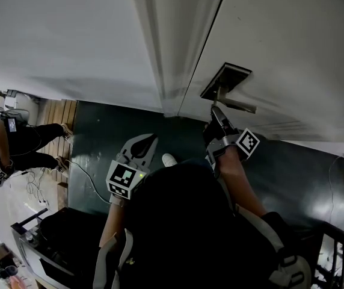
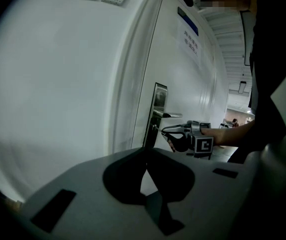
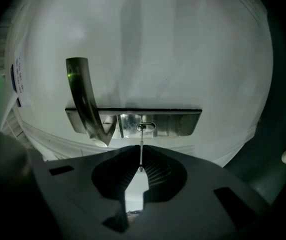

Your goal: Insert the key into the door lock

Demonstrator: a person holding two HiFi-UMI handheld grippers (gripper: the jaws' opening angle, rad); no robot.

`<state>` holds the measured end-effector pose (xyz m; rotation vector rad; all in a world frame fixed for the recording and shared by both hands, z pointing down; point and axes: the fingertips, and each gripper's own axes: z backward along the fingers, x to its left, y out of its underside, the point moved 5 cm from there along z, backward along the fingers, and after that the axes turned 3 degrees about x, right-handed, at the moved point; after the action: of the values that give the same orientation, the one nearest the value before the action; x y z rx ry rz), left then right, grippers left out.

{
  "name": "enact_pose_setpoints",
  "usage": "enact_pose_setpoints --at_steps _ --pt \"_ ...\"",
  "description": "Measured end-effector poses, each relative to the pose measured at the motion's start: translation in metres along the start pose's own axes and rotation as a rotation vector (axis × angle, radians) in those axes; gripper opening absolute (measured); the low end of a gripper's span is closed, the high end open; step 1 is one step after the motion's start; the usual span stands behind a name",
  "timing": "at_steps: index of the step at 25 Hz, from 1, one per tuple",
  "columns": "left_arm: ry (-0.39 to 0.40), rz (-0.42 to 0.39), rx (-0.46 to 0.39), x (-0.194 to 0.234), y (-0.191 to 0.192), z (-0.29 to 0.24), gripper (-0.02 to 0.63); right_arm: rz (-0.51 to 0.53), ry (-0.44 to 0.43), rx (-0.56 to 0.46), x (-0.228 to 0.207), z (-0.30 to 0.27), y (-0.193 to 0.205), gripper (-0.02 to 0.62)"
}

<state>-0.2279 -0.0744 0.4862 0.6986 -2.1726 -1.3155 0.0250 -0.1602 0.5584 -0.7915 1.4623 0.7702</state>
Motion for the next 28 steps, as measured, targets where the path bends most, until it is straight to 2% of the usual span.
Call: enact_pose_setpoints --at_steps 15,28 --pt "-0.010 -0.008 0.008 -0.004 -0.003 -0.003 0.008 0.020 0.048 -0.006 0.005 -0.011 -0.012 0.034" --pt "-0.009 -0.018 0.016 -0.016 -0.005 -0.008 0.008 0.051 0.044 -0.008 0.005 -0.019 -0.019 0.034"
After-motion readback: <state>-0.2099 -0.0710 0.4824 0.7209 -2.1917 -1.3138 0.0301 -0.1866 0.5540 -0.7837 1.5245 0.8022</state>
